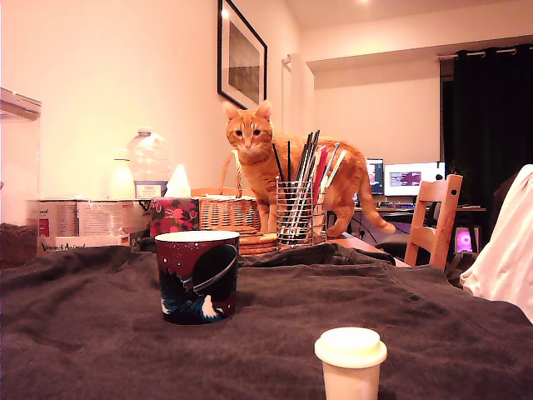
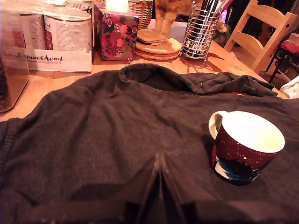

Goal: Pick up the coffee capsules on the table and drop them inside the coffee cup

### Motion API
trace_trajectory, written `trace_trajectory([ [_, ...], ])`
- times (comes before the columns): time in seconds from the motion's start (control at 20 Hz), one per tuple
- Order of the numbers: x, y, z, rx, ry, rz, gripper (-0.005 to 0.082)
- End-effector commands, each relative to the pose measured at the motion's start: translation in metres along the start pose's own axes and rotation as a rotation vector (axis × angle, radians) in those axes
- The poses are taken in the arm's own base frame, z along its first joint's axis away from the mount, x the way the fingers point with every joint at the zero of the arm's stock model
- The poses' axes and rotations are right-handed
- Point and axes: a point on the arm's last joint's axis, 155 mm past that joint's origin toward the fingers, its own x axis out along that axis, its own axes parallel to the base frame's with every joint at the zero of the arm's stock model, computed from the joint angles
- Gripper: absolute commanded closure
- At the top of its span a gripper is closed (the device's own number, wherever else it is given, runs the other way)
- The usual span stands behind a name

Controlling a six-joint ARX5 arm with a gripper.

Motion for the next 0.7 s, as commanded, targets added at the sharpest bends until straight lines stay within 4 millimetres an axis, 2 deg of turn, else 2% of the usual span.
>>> trace_trajectory([
  [0.0,-0.007,0.010,-0.059,-0.035,0.214,0.039,0.0790],
  [0.3,-0.007,0.006,-0.058,-0.039,0.215,0.017,0.0790],
  [0.45,-0.005,-0.018,-0.045,-0.034,0.169,-0.110,0.0790],
  [0.65,-0.005,-0.033,-0.031,-0.020,0.114,-0.173,0.0790],
])
